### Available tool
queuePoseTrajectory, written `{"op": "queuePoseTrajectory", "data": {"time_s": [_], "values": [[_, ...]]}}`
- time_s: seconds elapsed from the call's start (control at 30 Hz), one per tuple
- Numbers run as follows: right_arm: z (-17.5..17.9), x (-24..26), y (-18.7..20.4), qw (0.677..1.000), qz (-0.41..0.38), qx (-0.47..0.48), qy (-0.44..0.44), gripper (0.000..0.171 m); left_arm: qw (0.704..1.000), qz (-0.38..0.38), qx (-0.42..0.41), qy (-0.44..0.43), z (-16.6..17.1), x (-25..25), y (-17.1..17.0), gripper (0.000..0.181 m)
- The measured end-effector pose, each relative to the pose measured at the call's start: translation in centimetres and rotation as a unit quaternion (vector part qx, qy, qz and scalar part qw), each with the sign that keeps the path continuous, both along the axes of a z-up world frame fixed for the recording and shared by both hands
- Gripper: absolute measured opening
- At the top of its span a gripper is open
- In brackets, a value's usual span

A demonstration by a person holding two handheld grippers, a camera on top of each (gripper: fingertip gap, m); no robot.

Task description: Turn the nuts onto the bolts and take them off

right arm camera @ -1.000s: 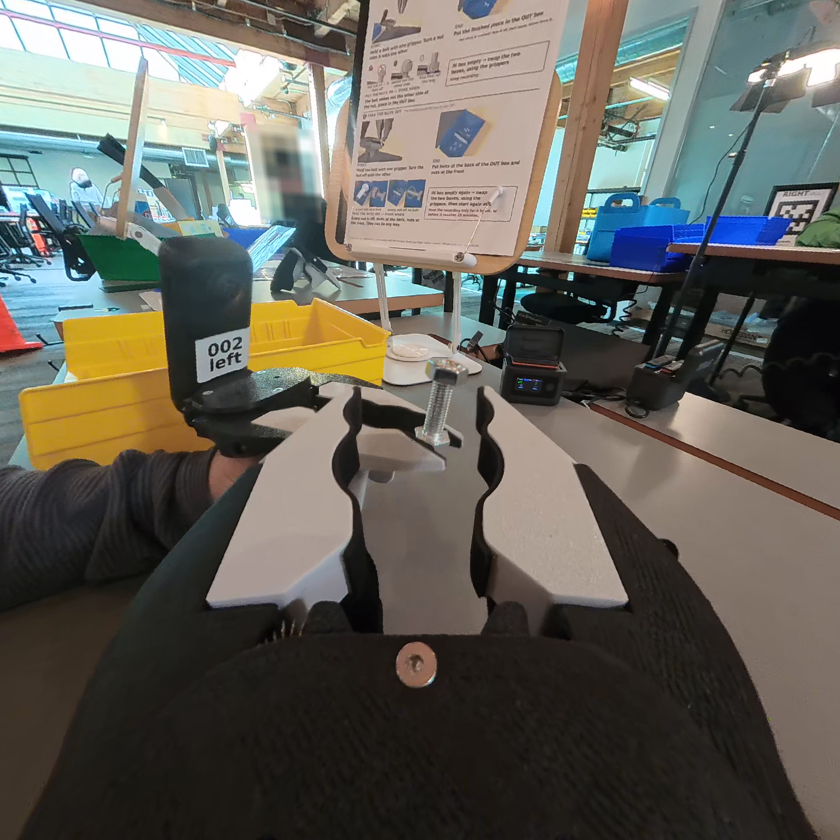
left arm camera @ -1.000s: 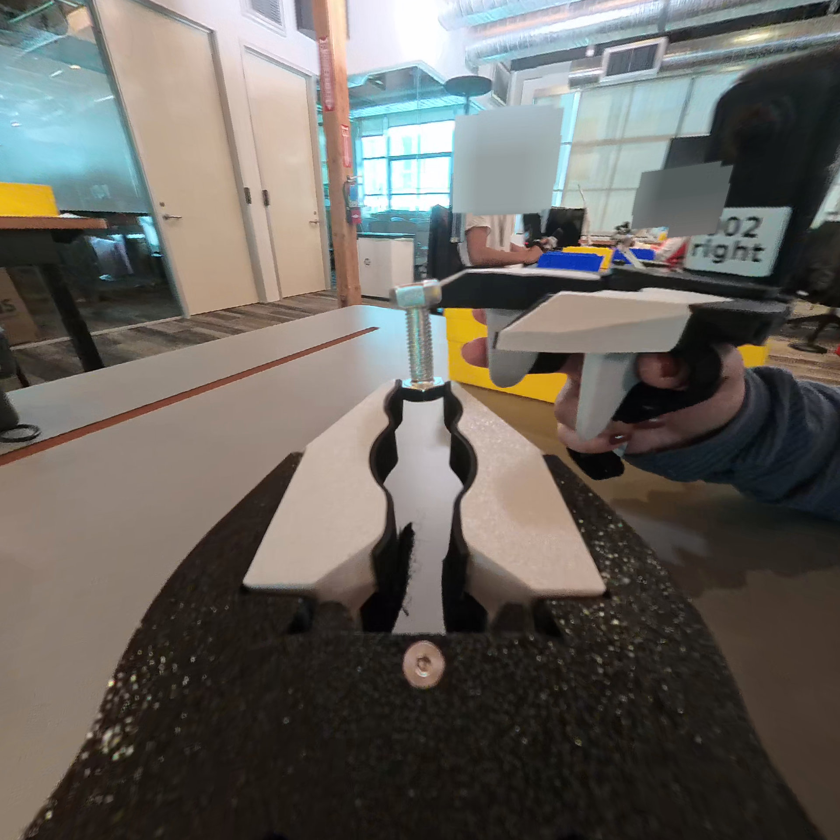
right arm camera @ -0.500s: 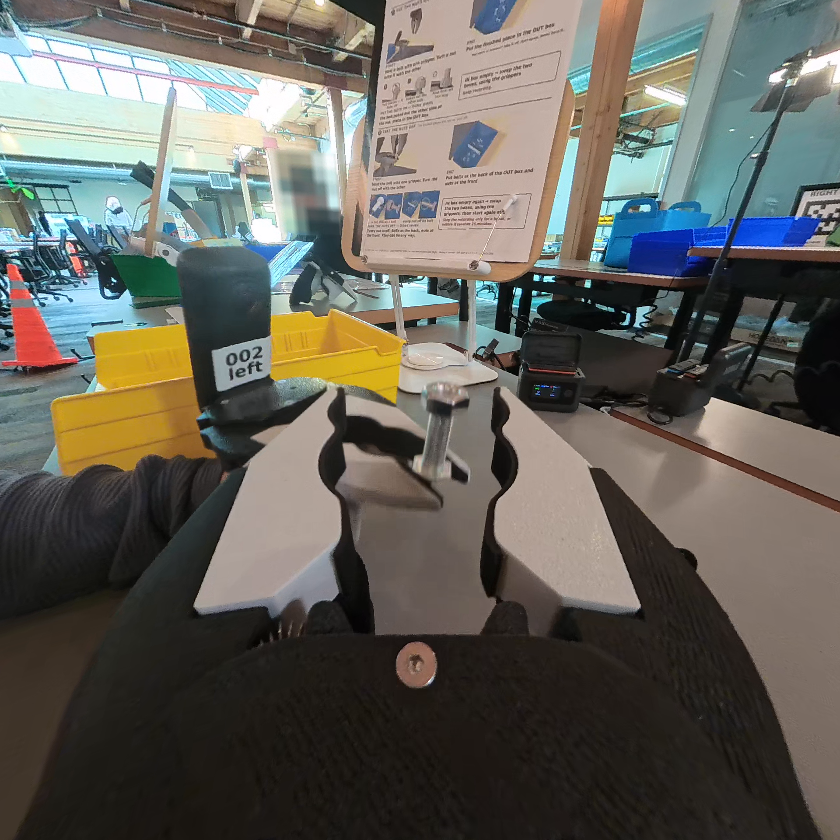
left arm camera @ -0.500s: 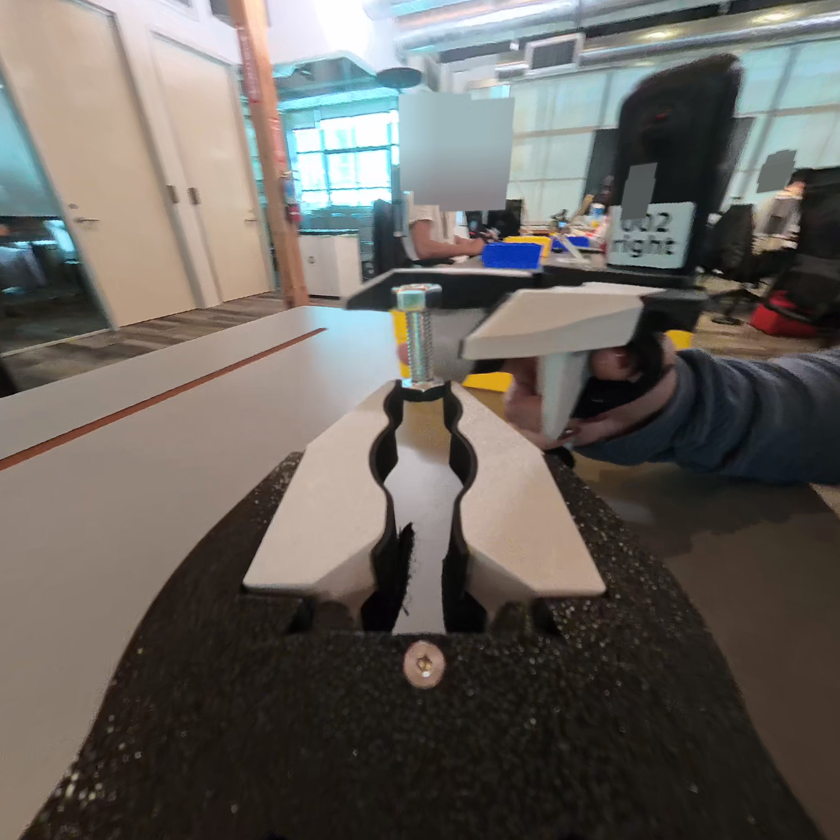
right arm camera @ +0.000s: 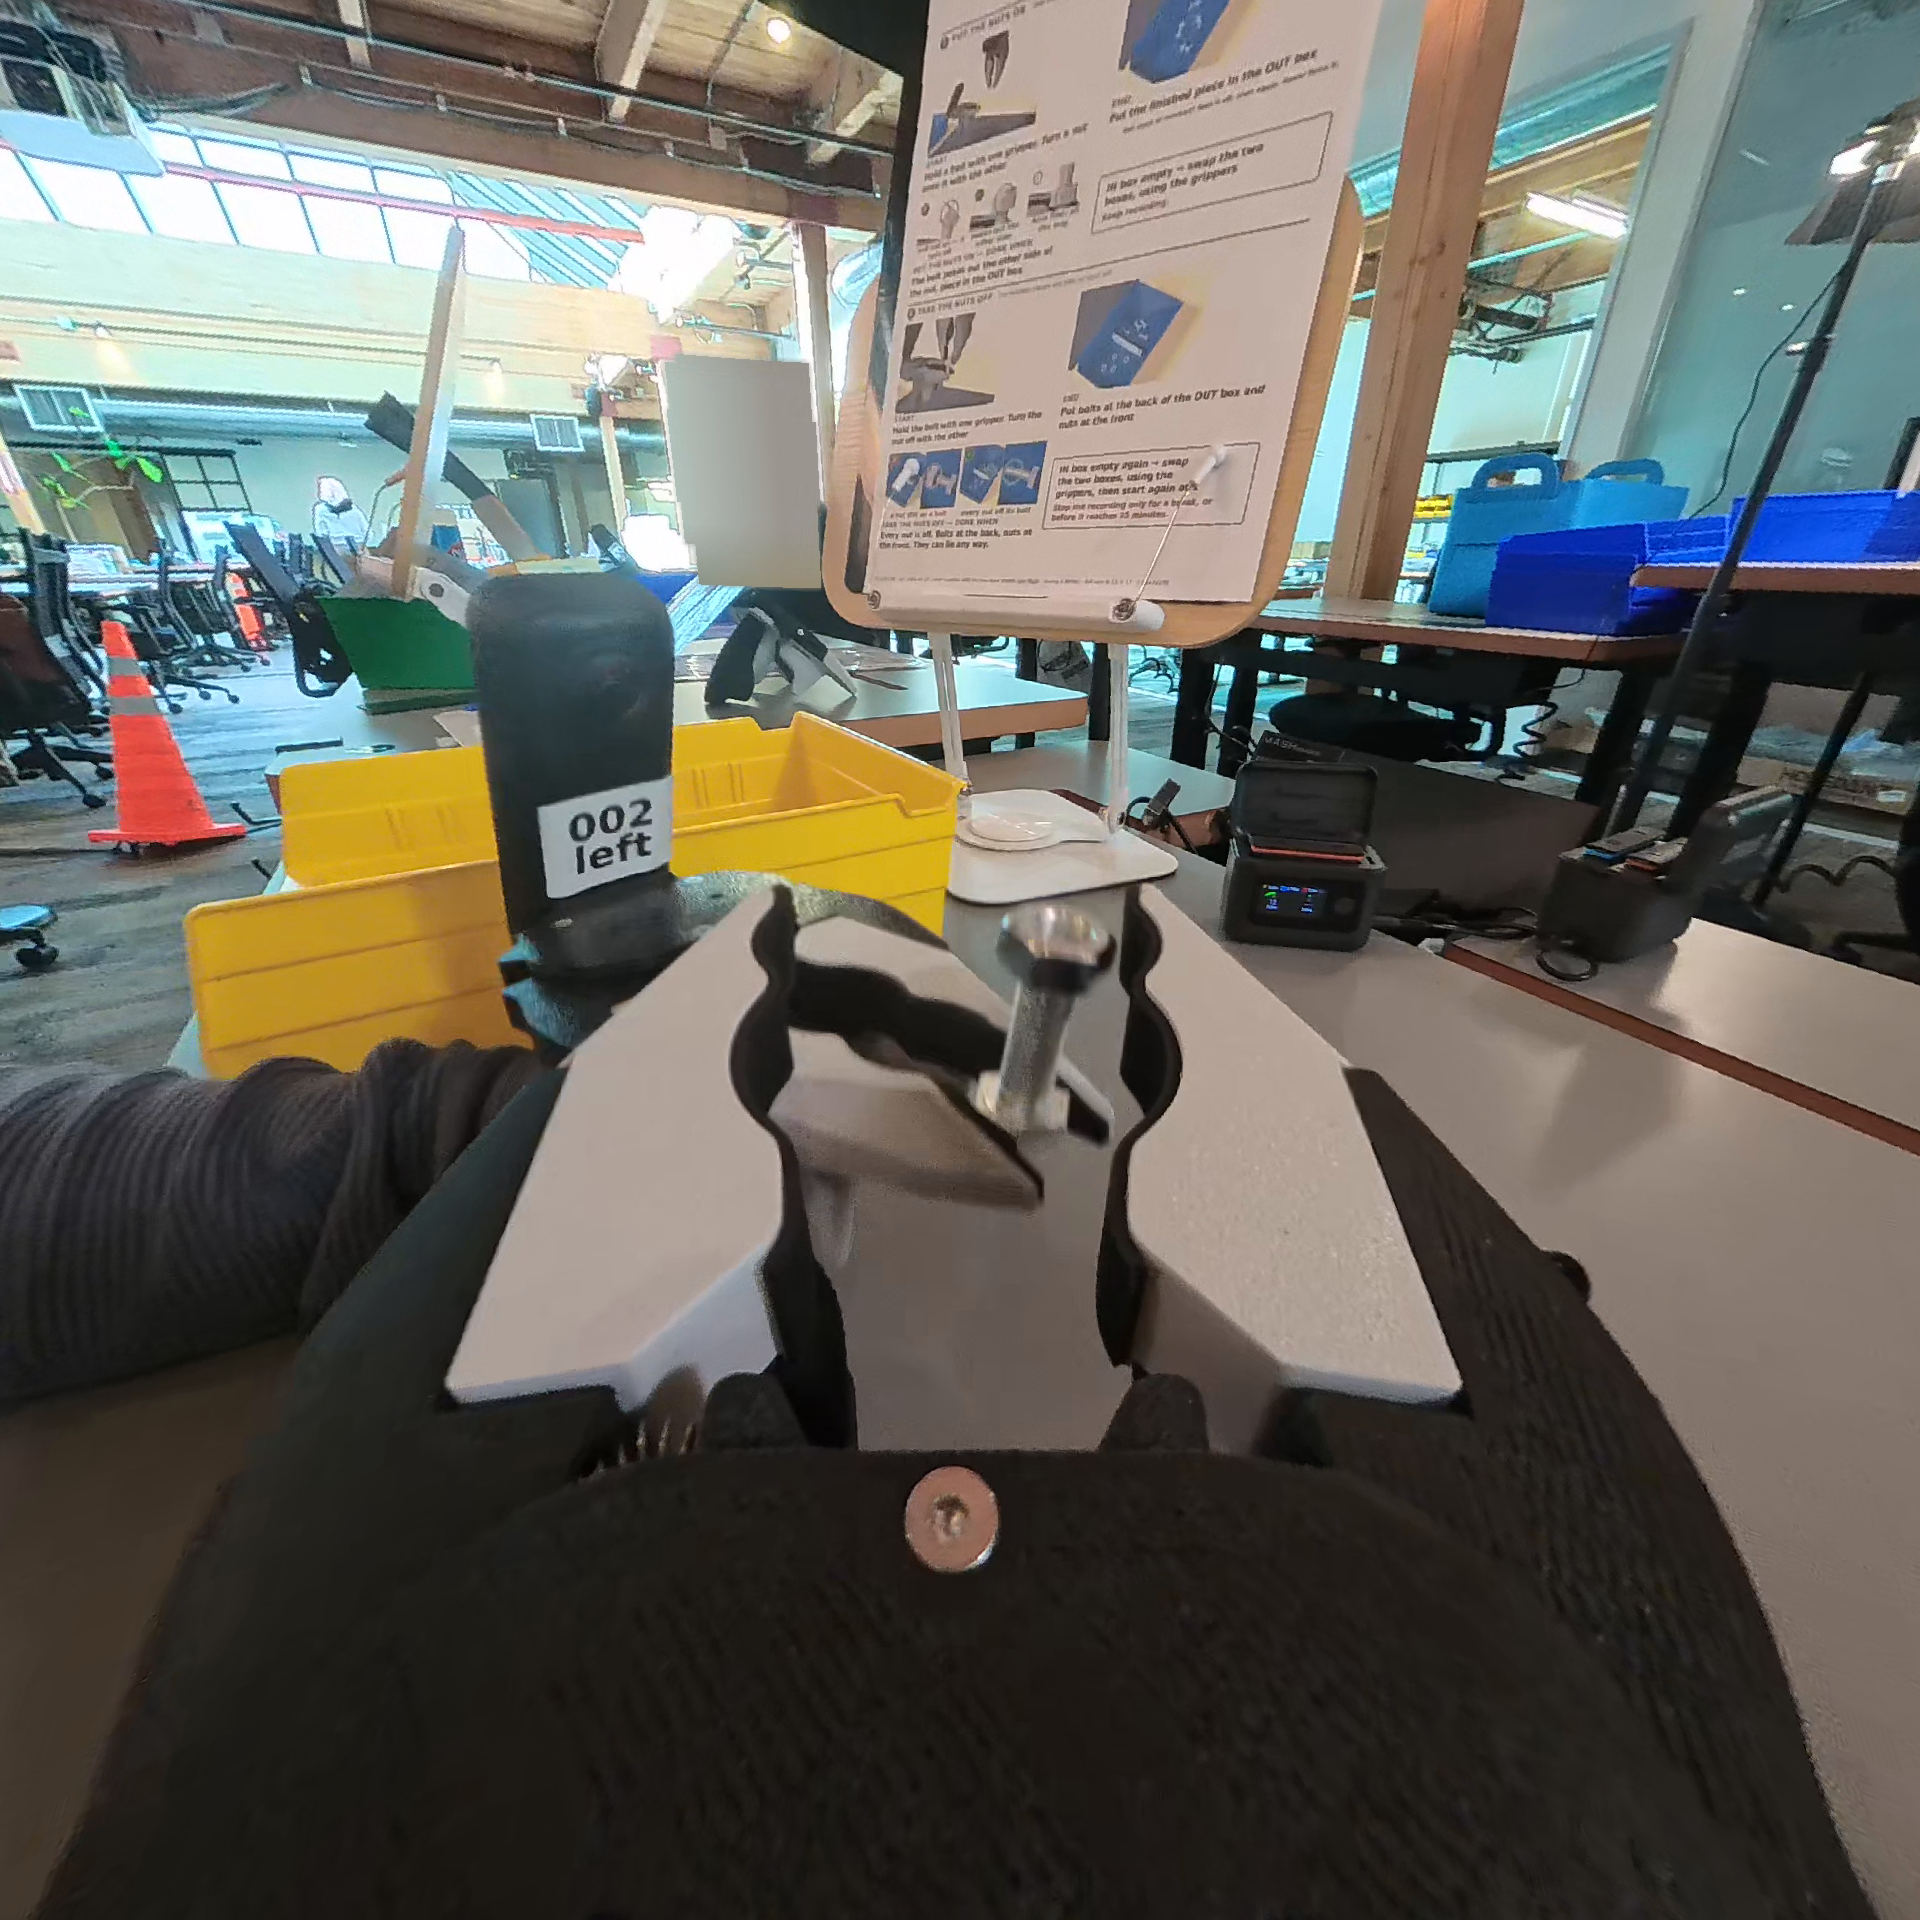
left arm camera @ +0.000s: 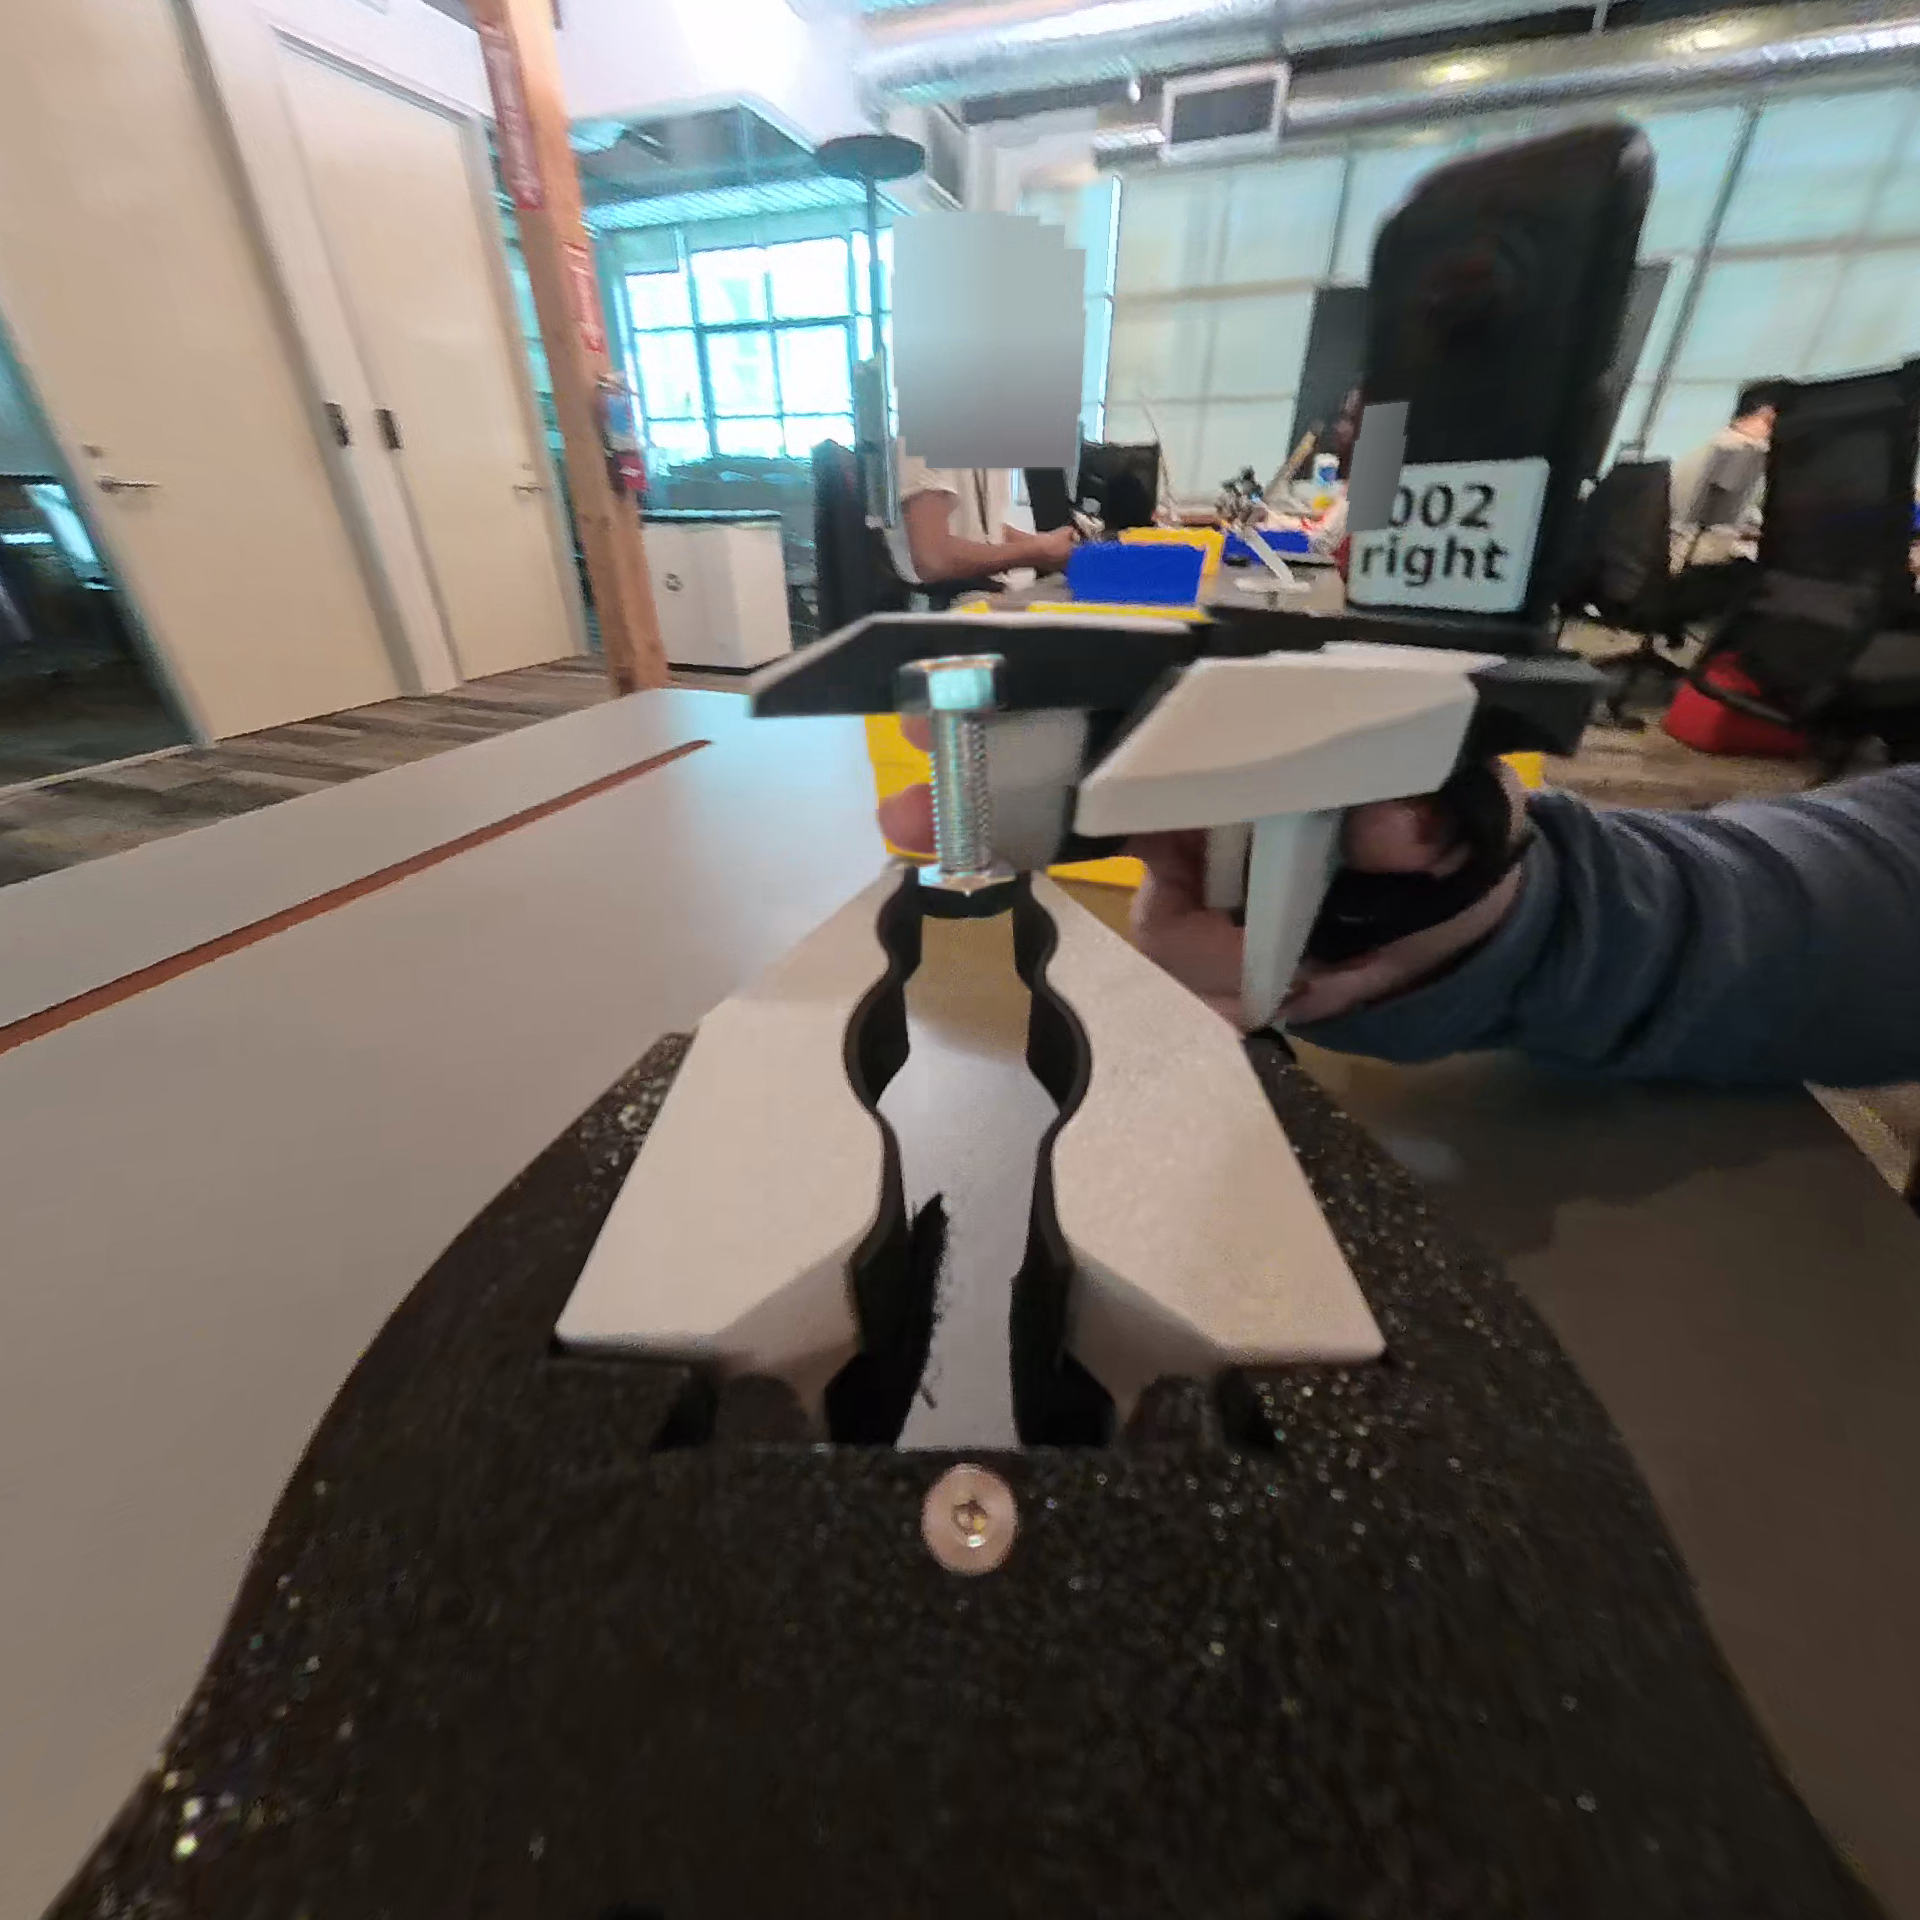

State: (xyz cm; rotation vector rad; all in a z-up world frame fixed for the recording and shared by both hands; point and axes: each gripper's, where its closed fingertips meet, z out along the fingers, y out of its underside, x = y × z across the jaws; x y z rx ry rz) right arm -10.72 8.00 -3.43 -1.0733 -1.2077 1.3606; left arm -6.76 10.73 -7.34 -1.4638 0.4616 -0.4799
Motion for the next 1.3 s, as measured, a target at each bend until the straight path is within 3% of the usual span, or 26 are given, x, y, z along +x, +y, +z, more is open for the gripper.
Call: {"op": "queuePoseTrajectory", "data": {"time_s": [0.1,0.23,0.47,0.67,0.73,0.9,1.13,1.3], "values": [[0.1,0.1,-0.2,1.0,0.006,-0.002,0.004,0.063,1.0,0.015,0.0,0.008,-0.2,-0.1,0.3,0.016],[0.2,0.2,0.3,1.0,0.007,-0.015,0.002,0.061,0.996,0.089,-0.002,-0.019,0.1,-3.6,0.6,0.015],[0.0,0.1,0.2,1.0,0.012,-0.027,0.004,0.063,1.0,-0.007,0.004,0.021,-0.3,0.2,-0.3,0.016],[0.1,0.2,-0.1,1.0,0.02,-0.022,0.002,0.058,0.993,0.103,0.012,-0.054,1.0,-4.4,0.8,0.015],[0.2,0.2,0.2,1.0,0.013,-0.022,0.004,0.059,0.995,0.078,0.013,-0.064,1.0,-4.3,0.4,0.015],[0.2,0.2,-0.1,0.999,0.02,-0.026,0.006,0.06,1.0,-0.008,0.0,0.015,-0.4,0.0,0.2,0.016],[0.3,0.3,0.3,0.999,0.022,-0.039,0.005,0.058,0.996,0.089,0.0,-0.027,0.3,-4.0,1.2,0.015],[0.3,0.3,0.4,0.999,0.018,-0.043,0.008,0.061,1.0,-0.027,0.006,0.005,0.1,0.3,-0.3,0.015]]}}
